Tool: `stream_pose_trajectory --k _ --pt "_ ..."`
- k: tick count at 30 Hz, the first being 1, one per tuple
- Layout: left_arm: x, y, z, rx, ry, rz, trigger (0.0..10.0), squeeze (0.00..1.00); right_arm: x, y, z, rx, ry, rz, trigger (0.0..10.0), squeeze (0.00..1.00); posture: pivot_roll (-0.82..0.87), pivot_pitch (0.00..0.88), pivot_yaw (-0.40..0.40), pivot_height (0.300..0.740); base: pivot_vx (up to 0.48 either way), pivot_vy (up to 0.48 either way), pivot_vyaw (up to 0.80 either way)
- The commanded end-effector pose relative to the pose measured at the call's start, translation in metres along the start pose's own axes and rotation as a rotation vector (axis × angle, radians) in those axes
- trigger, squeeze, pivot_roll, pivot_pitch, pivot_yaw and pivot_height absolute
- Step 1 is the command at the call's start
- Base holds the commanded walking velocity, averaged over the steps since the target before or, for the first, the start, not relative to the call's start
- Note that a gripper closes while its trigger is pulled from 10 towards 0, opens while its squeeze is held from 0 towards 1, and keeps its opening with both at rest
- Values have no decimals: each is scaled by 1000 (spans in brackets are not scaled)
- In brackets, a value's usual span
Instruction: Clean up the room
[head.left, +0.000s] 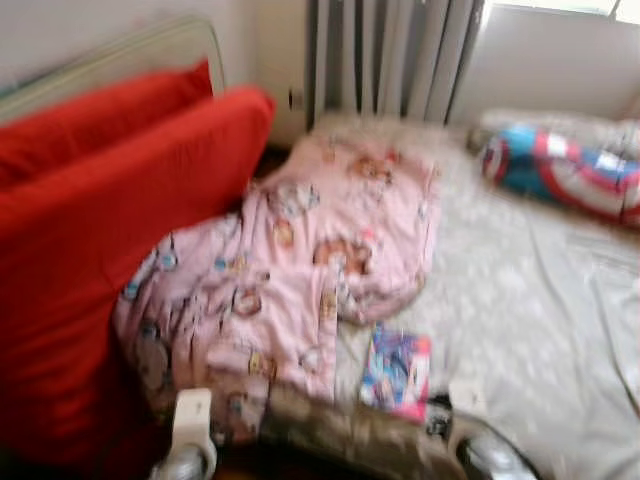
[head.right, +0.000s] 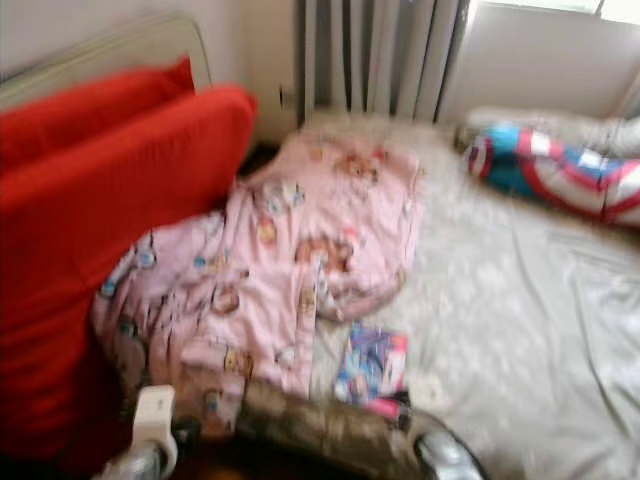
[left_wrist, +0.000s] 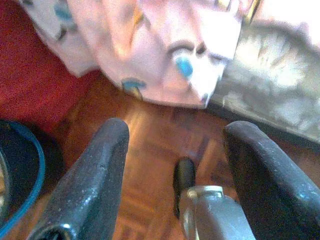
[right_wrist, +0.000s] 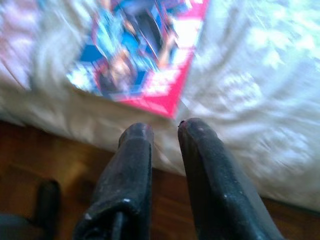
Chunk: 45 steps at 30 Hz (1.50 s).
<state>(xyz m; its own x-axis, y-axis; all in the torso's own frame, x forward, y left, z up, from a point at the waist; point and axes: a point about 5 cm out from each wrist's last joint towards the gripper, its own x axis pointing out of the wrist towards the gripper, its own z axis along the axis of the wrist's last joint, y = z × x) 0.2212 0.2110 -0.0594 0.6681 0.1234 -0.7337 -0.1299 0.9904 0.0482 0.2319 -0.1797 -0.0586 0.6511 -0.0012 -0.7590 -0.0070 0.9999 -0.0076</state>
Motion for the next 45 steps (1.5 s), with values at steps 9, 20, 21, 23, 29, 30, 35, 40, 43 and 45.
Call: stream_pose_trajectory --k 9,20,21,23,29,30,35,40,43,45 --pt "0 -3 2 1 -14 -16 10000 0 -2 -10 3 33 -96 -43 10000 0 40 0 3 740 0 0 0" --pt "-1 0 -5 10 -7 -15 10000 0 -10 -10 17 -52 -337 -116 10000 0 36 0 -5 740 0 0 0" --pt "-2 0 -5 10 -7 -15 10000 0 -10 -10 17 -54 -342 -124 10000 0 36 0 -5 740 0 0 0" --pt "-2 0 -6 12 -7 -17 10000 0 -13 -17 25 -114 -413 -181 10000 0 27 0 -10 740 0 0 0" --pt "-1 0 -4 -1 -18 -13 10000 0 -32 -43 50 -135 -665 -250 10000 0 19 0 -16 740 0 0 0" --pt "-1 0 -4 -1 -17 -13 10000 0 -33 -44 49 -126 -666 -257 10000 0 19 0 -16 740 0 0 0" --pt "-1 0 -4 -2 -18 -12 10000 0 -35 -42 46 -91 -689 -282 10000 0 19 0 -11 740 0 0 0" --pt "-1 1 -1 -1 -30 -5 10000 0 -34 -27 46 -63 -709 -213 10000 0 16 0 -6 740 0 0 0" --pt "-1 2 1 -1 -36 -2 10000 0 -33 -21 38 -97 -669 -172 10000 0 10 0 -7 740 0 0 0" --pt "-1 2 1 -1 -36 -2 10000 0 -31 -21 34 -109 -639 -165 10000 0 11 0 -7 740 0 0 0"
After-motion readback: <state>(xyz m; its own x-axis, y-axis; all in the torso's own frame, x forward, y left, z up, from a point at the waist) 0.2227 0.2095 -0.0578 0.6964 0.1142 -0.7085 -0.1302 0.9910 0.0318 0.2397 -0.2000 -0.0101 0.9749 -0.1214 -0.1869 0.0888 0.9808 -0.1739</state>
